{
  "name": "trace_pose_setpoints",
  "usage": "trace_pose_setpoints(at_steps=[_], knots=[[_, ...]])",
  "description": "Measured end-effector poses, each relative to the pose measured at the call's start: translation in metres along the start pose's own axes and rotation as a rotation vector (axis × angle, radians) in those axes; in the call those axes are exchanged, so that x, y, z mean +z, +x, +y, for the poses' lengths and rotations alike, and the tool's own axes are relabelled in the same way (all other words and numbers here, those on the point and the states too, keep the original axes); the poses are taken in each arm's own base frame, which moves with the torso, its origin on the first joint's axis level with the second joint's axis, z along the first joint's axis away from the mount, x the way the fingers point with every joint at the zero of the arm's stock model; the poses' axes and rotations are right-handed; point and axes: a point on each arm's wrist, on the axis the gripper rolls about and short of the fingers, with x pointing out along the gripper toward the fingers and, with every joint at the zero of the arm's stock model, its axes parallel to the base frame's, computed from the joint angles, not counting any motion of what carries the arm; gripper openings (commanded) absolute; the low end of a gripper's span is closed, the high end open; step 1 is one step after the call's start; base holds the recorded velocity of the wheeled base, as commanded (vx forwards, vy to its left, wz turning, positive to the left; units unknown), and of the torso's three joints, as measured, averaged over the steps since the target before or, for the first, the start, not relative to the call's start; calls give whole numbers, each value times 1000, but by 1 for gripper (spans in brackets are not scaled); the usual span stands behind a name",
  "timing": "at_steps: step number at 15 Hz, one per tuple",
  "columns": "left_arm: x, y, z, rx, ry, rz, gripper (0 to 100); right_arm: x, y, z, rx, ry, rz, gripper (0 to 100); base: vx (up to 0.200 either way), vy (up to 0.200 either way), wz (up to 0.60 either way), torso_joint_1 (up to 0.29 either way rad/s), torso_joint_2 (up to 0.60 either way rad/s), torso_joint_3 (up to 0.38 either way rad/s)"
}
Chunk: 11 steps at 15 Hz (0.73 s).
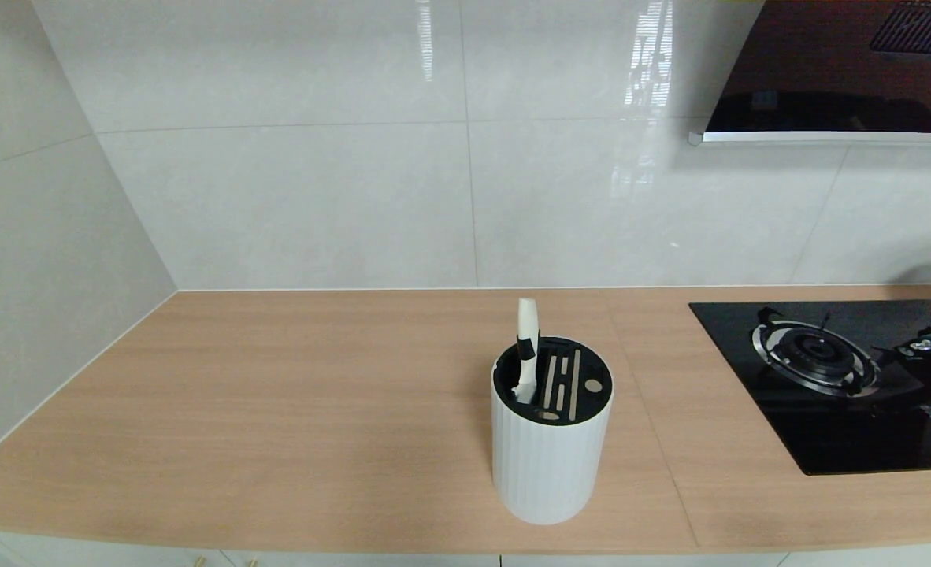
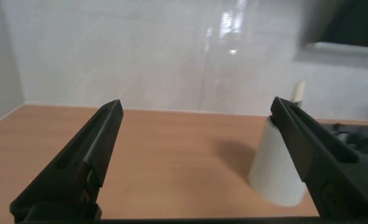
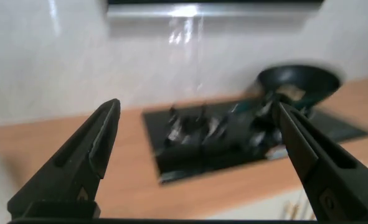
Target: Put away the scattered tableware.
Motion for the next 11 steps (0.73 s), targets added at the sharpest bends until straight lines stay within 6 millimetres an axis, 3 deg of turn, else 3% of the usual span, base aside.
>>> trace_pose_setpoints(at_steps=[4, 8, 11], knots=[[-42, -2, 7, 125, 156, 252, 100, -19, -2, 1, 69, 19, 162, 100, 0, 0, 0, 0, 0, 0], [-45, -3, 7, 146, 100, 267, 100, -24, -4, 5, 255, 2, 215, 100, 0, 0, 0, 0, 0, 0], [-45, -3, 7, 145, 97, 265, 100, -24, -4, 5, 263, 6, 216, 100, 0, 0, 0, 0, 0, 0]])
